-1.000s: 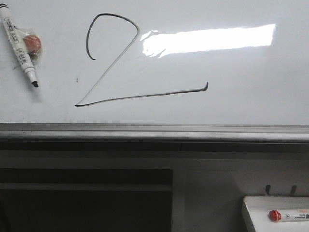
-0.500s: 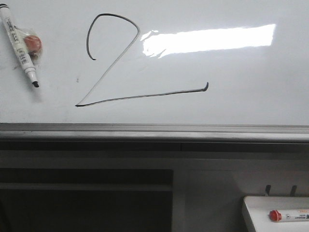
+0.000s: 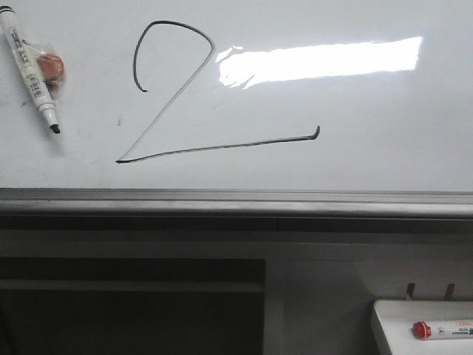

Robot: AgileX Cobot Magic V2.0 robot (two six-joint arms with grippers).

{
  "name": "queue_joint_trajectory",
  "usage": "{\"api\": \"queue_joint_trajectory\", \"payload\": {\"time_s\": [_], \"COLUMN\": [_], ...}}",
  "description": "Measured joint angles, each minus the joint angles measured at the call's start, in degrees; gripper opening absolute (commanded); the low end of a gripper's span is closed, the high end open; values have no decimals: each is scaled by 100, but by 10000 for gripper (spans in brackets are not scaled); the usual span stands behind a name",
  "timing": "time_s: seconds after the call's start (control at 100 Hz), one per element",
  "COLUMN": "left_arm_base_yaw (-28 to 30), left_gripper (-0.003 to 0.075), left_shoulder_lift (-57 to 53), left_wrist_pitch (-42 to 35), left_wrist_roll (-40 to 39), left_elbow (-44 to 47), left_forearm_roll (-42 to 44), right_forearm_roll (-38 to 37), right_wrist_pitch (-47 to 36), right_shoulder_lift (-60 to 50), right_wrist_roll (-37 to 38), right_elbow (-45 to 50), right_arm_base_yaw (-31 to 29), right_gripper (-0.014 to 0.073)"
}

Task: Write number 2 on whiteboard

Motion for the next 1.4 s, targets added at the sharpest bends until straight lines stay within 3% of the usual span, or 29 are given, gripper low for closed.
{"api": "queue_joint_trajectory", "payload": {"time_s": [0.24, 0.39, 1.4], "left_arm_base_yaw": [366, 364, 364], "left_gripper": [-20, -20, -20], "left_shoulder_lift": [0, 0, 0], "left_wrist_pitch": [202, 506, 518], "left_wrist_roll": [9, 9, 9], "left_elbow": [0, 0, 0], "left_forearm_roll": [-93, -152, -164], "right_forearm_roll": [0, 0, -169], "right_wrist_pitch": [0, 0, -24], "right_shoulder_lift": [0, 0, -61], "right_wrist_roll": [0, 0, 0], "right_elbow": [0, 0, 272], "right_arm_base_yaw": [0, 0, 0], "right_gripper": [-71, -71, -71]}}
